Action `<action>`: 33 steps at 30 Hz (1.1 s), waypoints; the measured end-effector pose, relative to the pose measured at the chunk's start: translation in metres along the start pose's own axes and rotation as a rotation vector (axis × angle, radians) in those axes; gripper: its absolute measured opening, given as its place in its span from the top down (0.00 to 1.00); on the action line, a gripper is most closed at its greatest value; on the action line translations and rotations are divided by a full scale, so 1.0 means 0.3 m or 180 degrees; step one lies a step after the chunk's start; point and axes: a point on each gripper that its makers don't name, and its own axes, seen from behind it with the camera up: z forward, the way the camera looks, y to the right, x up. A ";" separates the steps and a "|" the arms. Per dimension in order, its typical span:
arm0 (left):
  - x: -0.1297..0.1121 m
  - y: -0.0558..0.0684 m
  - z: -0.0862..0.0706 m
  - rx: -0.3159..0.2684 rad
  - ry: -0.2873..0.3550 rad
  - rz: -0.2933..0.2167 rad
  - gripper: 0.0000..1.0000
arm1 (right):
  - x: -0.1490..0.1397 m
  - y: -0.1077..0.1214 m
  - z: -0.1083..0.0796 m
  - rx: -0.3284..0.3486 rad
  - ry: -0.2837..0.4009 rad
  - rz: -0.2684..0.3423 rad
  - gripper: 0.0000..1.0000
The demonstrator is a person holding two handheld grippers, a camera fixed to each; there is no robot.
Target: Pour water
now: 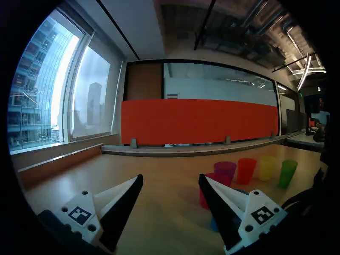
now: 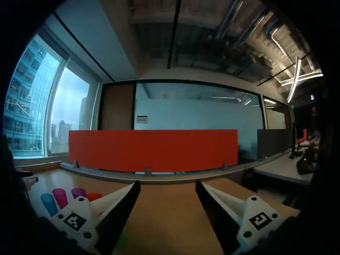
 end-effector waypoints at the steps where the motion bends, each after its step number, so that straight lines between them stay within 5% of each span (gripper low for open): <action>1: 0.000 0.000 0.000 0.0000 0.0000 0.0000 0.03 | 0.000 -0.004 0.000 0.0013 0.0005 -0.0009 0.00; 33: 0.000 0.000 0.001 0.0002 0.0000 0.0002 0.02 | -0.208 -0.042 0.052 0.0143 -0.0026 -0.0067 0.00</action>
